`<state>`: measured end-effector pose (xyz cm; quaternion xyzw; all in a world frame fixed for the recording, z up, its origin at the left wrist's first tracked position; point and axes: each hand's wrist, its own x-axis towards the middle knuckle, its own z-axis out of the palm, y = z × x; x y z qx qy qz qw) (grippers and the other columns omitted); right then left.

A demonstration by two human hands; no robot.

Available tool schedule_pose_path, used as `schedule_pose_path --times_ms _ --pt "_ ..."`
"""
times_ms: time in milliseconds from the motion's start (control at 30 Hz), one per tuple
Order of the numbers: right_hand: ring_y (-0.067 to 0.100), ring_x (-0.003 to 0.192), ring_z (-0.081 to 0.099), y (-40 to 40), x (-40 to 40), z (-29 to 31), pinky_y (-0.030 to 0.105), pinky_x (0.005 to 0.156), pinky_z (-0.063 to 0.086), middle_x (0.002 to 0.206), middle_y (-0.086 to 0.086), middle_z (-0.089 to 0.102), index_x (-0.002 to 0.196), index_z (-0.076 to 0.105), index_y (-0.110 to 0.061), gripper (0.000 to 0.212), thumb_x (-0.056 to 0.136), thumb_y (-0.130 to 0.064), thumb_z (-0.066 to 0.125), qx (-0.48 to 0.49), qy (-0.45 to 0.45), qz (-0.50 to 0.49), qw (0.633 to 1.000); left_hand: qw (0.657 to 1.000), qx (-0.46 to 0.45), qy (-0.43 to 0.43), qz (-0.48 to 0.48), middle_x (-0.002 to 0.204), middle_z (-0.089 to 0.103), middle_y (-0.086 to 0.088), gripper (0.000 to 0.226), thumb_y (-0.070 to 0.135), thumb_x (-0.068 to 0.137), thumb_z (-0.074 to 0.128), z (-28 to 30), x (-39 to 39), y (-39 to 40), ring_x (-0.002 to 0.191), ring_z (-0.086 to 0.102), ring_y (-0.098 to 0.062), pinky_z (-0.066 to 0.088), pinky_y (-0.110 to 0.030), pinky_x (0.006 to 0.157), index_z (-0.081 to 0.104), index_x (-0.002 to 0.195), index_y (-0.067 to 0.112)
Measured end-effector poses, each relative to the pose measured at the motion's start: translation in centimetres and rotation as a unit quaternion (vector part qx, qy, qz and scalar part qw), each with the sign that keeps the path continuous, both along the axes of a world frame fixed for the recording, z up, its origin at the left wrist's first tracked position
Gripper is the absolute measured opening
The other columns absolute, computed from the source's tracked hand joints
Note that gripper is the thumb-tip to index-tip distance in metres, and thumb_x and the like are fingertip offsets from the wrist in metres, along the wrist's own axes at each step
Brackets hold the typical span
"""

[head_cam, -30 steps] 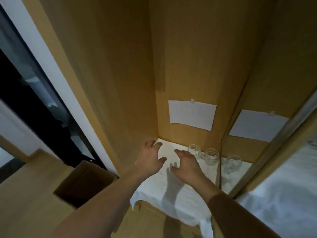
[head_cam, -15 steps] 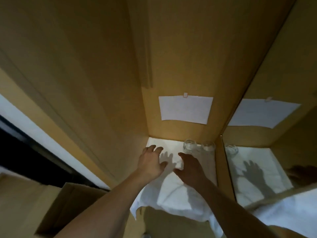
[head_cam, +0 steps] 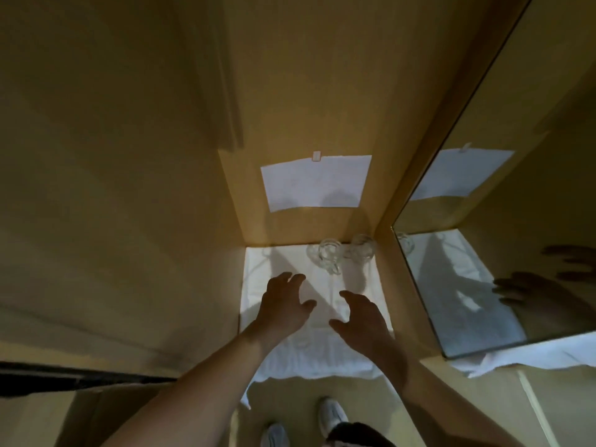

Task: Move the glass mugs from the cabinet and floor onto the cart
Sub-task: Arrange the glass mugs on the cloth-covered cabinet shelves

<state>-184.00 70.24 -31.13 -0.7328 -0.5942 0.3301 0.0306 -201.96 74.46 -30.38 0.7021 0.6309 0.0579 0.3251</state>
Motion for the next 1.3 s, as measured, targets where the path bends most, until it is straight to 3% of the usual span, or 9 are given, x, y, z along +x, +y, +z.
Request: schedule_pose_path --times_ms 300,433,600,733,833,1000,1133,1200,1300 --pt "0.024 0.137 0.044 7.3 3.0 -4.1 0.034 0.113 0.035 0.15 0.005 0.046 0.151 0.036 -0.022 0.074 0.089 -0.047 0.067 -0.029 0.04 -0.082 0.995 0.999 -0.029 -0.012 0.038 0.148 0.049 -0.003 0.062 0.045 0.091 0.065 -3.7 3.4 5.6 0.138 0.041 -0.018 0.028 -0.027 0.114 0.047 0.145 0.019" --pt "0.023 0.123 0.057 11.3 4.9 -8.0 0.03 0.1 0.046 0.139 0.006 0.058 0.146 0.043 -0.021 0.067 0.088 -0.041 0.07 -0.048 0.071 -0.164 0.983 0.994 -0.095 -0.005 0.06 0.152 0.043 0.0 0.063 0.05 0.093 0.062 -7.6 5.9 8.8 0.144 0.032 -0.018 0.02 -0.03 0.117 0.043 0.147 0.024" --pt "0.024 0.125 0.057 15.7 6.2 -13.8 0.022 0.093 0.044 0.139 0.008 0.058 0.145 0.047 -0.015 0.064 0.089 -0.037 0.072 -0.074 0.136 -0.246 0.957 0.981 -0.163 -0.027 0.104 0.15 0.046 -0.002 0.061 0.048 0.091 0.065 -13.2 8.2 12.9 0.141 0.039 -0.02 0.028 -0.033 0.115 0.047 0.144 0.025" --pt "0.024 0.119 0.06 19.7 7.3 -19.2 0.042 0.103 0.049 0.137 0.007 0.06 0.136 0.055 -0.021 0.057 0.086 -0.042 0.074 -0.097 0.241 -0.391 0.883 0.969 -0.199 -0.059 0.131 0.148 0.05 0.0 0.057 0.043 0.091 0.067 -18.2 10.0 15.9 0.139 0.041 -0.017 0.029 -0.028 0.113 0.05 0.142 0.023" --pt "0.024 0.112 0.061 21.9 7.8 -23.2 0.042 0.1 0.051 0.126 0.007 0.063 0.132 0.059 -0.02 0.05 0.087 -0.036 0.075 -0.099 0.332 -0.484 0.804 0.945 -0.249 -0.113 0.177 0.146 0.051 0.0 0.055 0.043 0.089 0.069 -21.7 11.4 17.1 0.135 0.046 -0.018 0.035 -0.034 0.114 0.053 0.139 0.027" --pt "0.025 0.128 0.05 24.2 7.7 -28.0 0.039 0.106 0.042 0.138 0.008 0.055 0.144 0.049 -0.017 0.054 0.094 -0.027 0.067 -0.083 0.43 -0.529 0.727 0.842 -0.365 -0.252 0.308 0.147 0.05 -0.003 0.053 0.033 0.092 0.07 -26.1 13.5 19.0 0.124 0.053 -0.019 0.046 -0.04 0.105 0.051 0.141 0.027" --pt "0.021 0.131 0.049 24.9 7.6 -31.1 0.04 0.108 0.039 0.142 0.0 0.054 0.146 0.047 -0.026 0.049 0.099 -0.042 0.053 -0.064 0.517 -0.522 0.675 0.785 -0.412 -0.309 0.345 0.147 0.05 -0.003 0.047 0.019 0.099 0.059 -27.8 14.5 19.9 0.132 0.046 -0.022 0.043 -0.044 0.105 0.048 0.144 0.022" --pt "0.024 0.127 0.055 25.5 7.9 -32.0 0.046 0.108 0.042 0.138 0.003 0.06 0.14 0.054 -0.027 0.052 0.096 -0.054 0.055 -0.064 0.541 -0.513 0.663 0.781 -0.42 -0.316 0.337 0.132 0.06 0.01 0.035 0.017 0.102 0.052 -28.6 15.0 20.2 0.13 0.05 -0.015 0.041 -0.046 0.108 0.054 0.135 0.026" --pt "0.03 0.128 0.055 26.4 8.1 -32.0 0.044 0.092 0.05 0.139 0.012 0.059 0.13 0.064 -0.026 0.049 0.091 -0.055 0.063 -0.065 0.547 -0.515 0.657 0.782 -0.412 -0.328 0.332 0.086 0.068 0.033 0.024 0.017 0.103 0.049 -29.3 15.4 20.0 0.098 0.057 0.006 0.04 -0.045 0.106 0.062 0.106 0.037"
